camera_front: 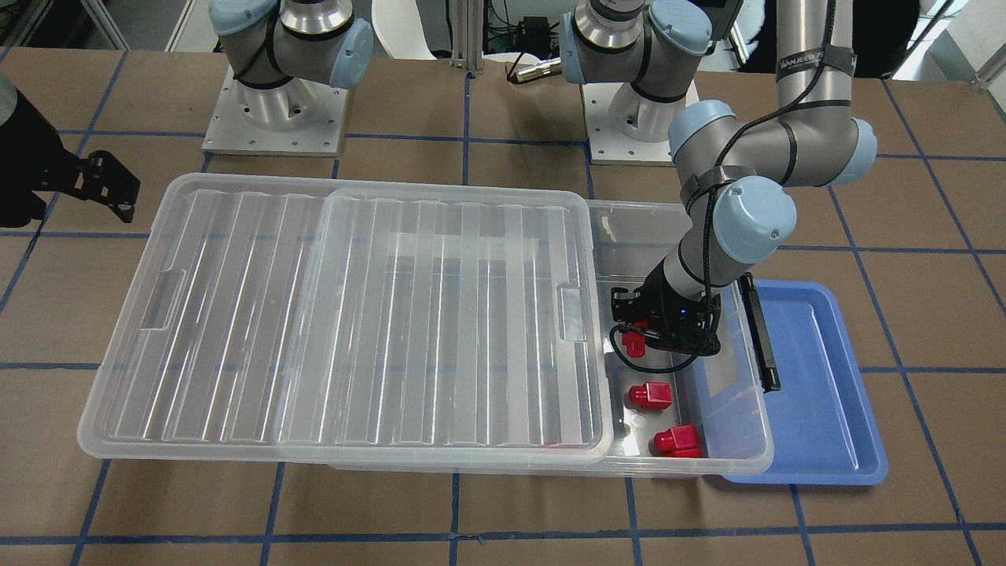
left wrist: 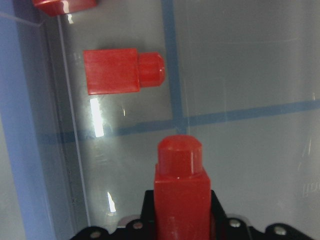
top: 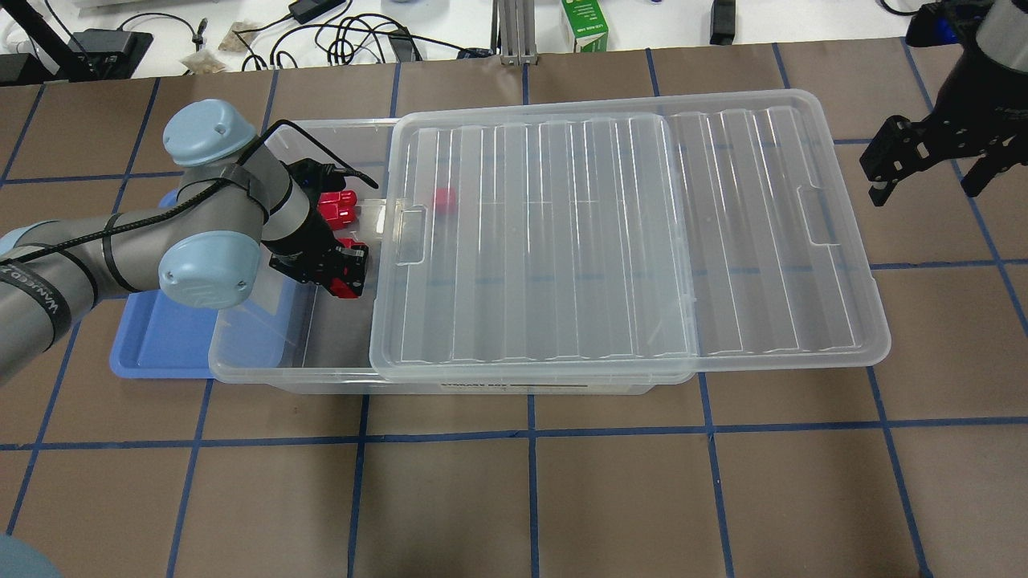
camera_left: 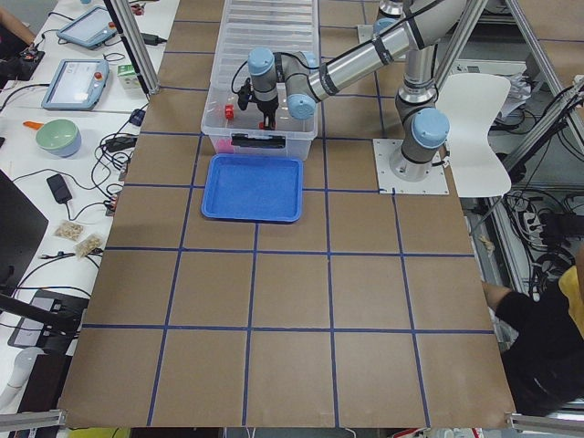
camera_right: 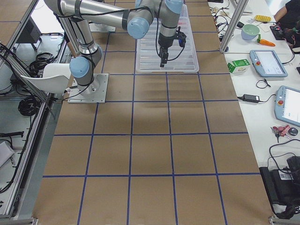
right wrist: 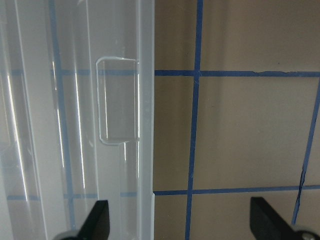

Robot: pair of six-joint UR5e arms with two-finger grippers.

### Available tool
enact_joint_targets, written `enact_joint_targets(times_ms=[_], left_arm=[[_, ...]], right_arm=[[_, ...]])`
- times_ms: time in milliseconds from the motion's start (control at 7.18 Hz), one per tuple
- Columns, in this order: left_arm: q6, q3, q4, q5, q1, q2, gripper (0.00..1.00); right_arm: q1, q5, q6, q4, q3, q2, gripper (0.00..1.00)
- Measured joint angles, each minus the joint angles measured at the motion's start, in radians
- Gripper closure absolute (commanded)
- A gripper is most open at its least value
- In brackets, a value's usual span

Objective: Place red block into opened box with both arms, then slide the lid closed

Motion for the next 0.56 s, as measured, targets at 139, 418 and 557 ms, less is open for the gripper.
enact_joint_targets(times_ms=[139,418,557], left_arm=[[-0.005,0.000,0.008,0.004,0.000,-0.014,0.63],[-0.008,0.000,0.014,0.007,-0.001,-0.030,0.41],[-0.008,0.002,0.015,0.008,0.000,-0.033,0.23]], right_arm=[[0.000,0.001,0.000,-0.008,0.012,-0.004,0.00],[0.000,0.002,0.003,-0.013,0.021,-0.006,0.00],[0.000,0.003,0.003,-0.013,0.023,-0.007,0.00]])
